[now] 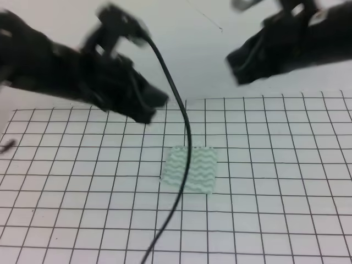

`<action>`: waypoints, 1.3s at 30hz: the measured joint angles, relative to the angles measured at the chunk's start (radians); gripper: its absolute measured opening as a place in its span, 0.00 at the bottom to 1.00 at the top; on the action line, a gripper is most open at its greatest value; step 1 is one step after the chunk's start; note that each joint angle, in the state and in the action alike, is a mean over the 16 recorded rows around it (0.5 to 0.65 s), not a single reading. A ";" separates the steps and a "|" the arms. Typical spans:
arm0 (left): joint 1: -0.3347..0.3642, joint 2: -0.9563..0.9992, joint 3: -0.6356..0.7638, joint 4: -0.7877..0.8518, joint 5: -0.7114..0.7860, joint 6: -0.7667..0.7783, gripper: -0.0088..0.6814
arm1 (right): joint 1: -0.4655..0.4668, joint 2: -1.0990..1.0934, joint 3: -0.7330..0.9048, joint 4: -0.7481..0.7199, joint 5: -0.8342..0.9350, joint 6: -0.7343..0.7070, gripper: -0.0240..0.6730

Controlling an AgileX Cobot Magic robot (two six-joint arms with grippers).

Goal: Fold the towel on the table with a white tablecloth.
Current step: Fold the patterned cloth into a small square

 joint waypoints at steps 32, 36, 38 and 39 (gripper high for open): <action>0.000 -0.994 0.714 0.106 -0.327 -0.200 0.01 | -0.035 -0.942 0.877 -0.449 -0.665 0.201 0.03; 0.000 -0.995 0.728 0.109 -0.318 -0.200 0.01 | -0.035 -1.002 0.961 -0.449 -0.691 0.200 0.03; 0.000 -0.994 0.732 0.108 -0.315 -0.200 0.01 | -0.035 -1.019 0.982 -0.449 -0.691 0.200 0.03; 0.000 -0.994 0.732 0.108 -0.313 -0.201 0.01 | -0.035 -1.025 0.989 -0.449 -0.690 0.200 0.03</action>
